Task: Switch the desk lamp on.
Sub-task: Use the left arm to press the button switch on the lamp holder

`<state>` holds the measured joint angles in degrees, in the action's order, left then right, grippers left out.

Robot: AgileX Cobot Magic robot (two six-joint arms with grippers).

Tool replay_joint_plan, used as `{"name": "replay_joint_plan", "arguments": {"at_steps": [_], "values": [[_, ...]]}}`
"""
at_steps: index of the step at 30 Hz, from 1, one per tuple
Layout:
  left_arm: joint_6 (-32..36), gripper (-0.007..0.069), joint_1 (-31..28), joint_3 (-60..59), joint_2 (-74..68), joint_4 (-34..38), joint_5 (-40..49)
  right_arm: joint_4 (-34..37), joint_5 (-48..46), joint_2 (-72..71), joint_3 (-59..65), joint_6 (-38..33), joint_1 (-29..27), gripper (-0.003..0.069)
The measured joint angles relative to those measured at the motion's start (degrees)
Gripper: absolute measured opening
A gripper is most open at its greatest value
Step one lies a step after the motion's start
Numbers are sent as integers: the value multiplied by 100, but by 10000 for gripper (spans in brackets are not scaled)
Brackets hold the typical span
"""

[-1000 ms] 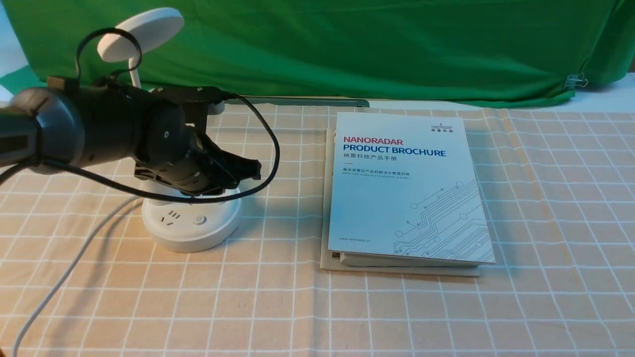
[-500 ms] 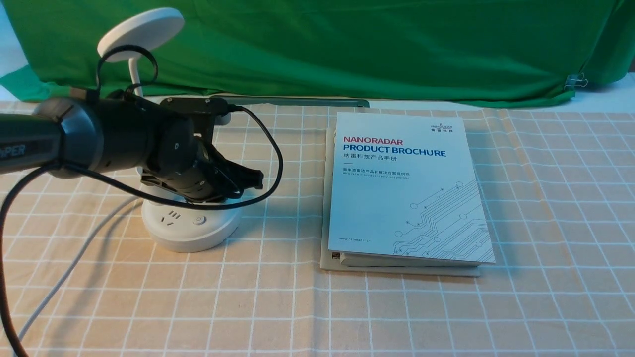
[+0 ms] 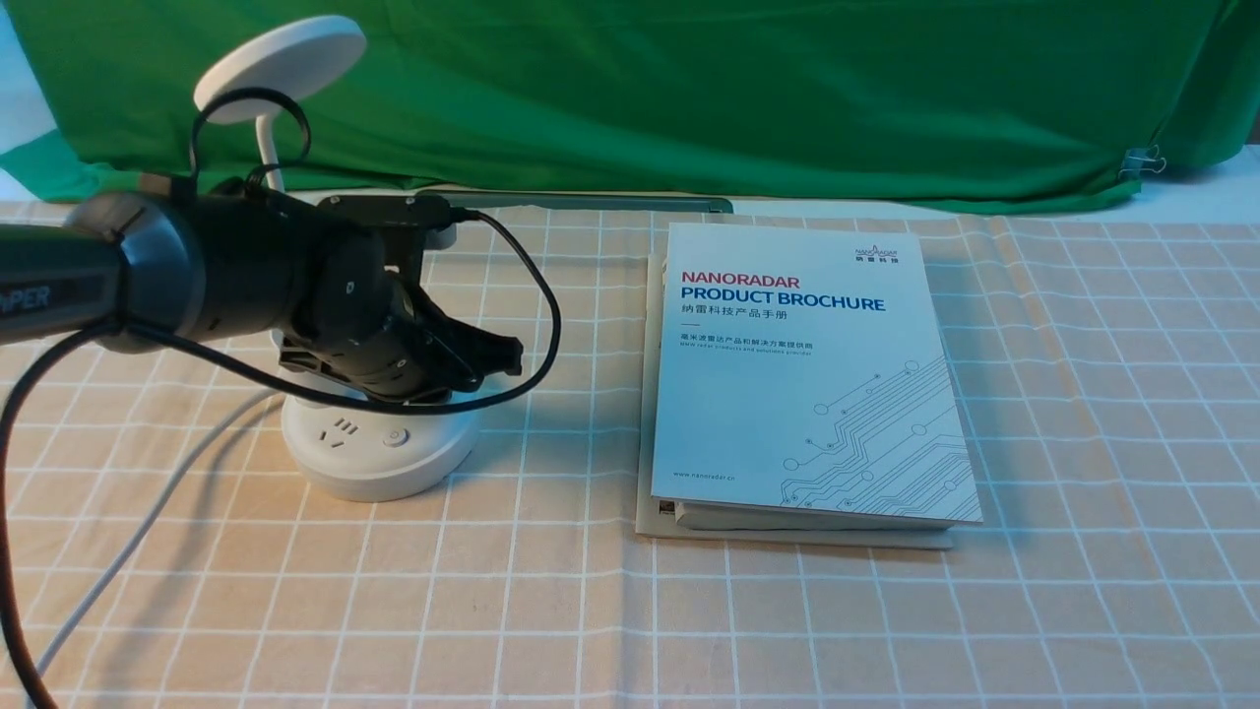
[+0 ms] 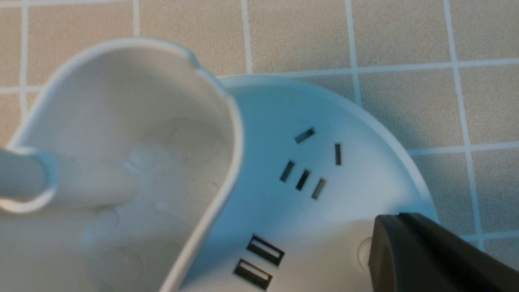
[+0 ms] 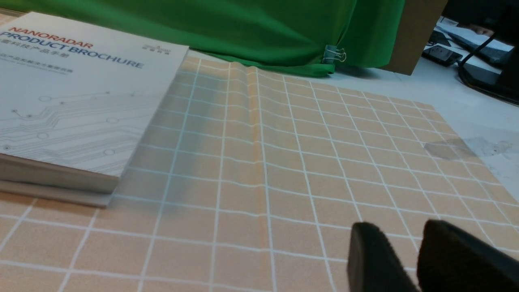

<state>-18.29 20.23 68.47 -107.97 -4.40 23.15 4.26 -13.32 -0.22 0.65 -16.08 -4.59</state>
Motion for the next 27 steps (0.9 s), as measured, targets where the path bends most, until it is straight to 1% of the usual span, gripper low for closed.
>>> {"name": "replay_joint_plan", "arguments": {"at_steps": [7,12,14,17,22,23,24,25,26,27], "values": [[24,1,0,50,-180,232,15,0,0,0,0,0,0,241],[152,1,6,87,-163,342,-234,0,0,0,0,0,0,241],[171,1,6,47,-73,397,-145,0,0,0,0,0,0,241],[231,1,92,-33,216,563,254,0,0,0,0,0,0,241],[958,1,513,-145,774,1376,776,0,0,0,0,0,0,241],[1416,1,821,-383,1044,1909,821,0,0,0,0,0,0,241],[1634,1,1008,-553,1238,2167,802,0,0,0,0,0,0,241],[1676,1,1008,-591,1281,2212,792,0,0,0,0,0,0,241],[1889,1,1368,-877,1714,2486,695,0,0,0,0,0,0,241],[1947,1,1486,-1006,1880,2562,616,0,0,0,0,0,0,241]]}}
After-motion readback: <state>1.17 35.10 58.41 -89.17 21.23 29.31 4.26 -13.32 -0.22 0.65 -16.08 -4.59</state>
